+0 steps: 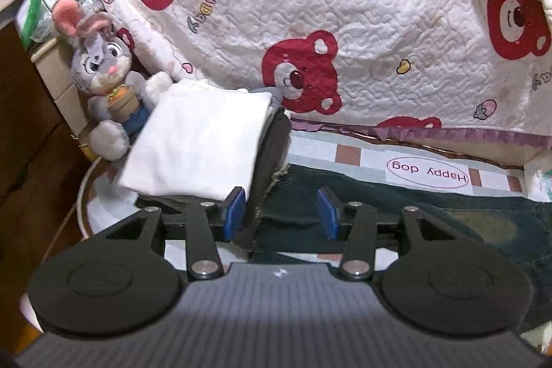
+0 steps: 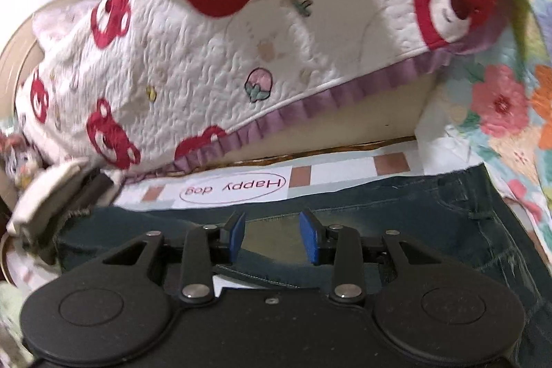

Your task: Fold clothes

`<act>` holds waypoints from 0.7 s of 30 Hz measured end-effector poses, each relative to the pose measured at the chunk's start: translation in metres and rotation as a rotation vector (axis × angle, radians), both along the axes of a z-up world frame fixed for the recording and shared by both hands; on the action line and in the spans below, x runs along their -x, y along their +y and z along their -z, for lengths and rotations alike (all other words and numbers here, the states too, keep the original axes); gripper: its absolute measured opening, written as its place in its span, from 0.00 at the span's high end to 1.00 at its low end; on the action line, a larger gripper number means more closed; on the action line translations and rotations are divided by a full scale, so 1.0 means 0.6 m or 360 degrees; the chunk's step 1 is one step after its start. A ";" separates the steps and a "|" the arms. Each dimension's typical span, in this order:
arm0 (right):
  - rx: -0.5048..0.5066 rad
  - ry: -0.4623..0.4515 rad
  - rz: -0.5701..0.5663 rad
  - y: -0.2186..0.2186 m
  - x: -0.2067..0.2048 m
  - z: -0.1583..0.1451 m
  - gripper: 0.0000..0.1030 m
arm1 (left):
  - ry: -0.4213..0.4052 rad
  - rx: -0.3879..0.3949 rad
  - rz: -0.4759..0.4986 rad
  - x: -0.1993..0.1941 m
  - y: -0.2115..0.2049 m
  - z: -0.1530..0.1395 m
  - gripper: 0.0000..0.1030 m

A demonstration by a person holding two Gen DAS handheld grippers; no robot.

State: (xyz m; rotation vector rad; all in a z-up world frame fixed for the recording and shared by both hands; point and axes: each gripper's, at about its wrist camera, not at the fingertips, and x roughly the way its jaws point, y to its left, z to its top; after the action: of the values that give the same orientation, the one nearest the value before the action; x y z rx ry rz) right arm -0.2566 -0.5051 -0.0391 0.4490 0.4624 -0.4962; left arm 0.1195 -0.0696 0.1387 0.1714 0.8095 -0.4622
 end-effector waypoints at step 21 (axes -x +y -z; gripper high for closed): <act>0.0663 0.0438 -0.0741 0.152 -0.267 0.173 0.56 | 0.0296 0.0306 -0.0427 -0.156 -0.065 0.479 0.57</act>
State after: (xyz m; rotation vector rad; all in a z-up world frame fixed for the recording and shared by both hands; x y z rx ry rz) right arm -0.0963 -0.4137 -0.1430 -0.1345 0.6877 -0.1907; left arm 0.2131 -0.1087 -0.1487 -0.1594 0.9494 -0.3025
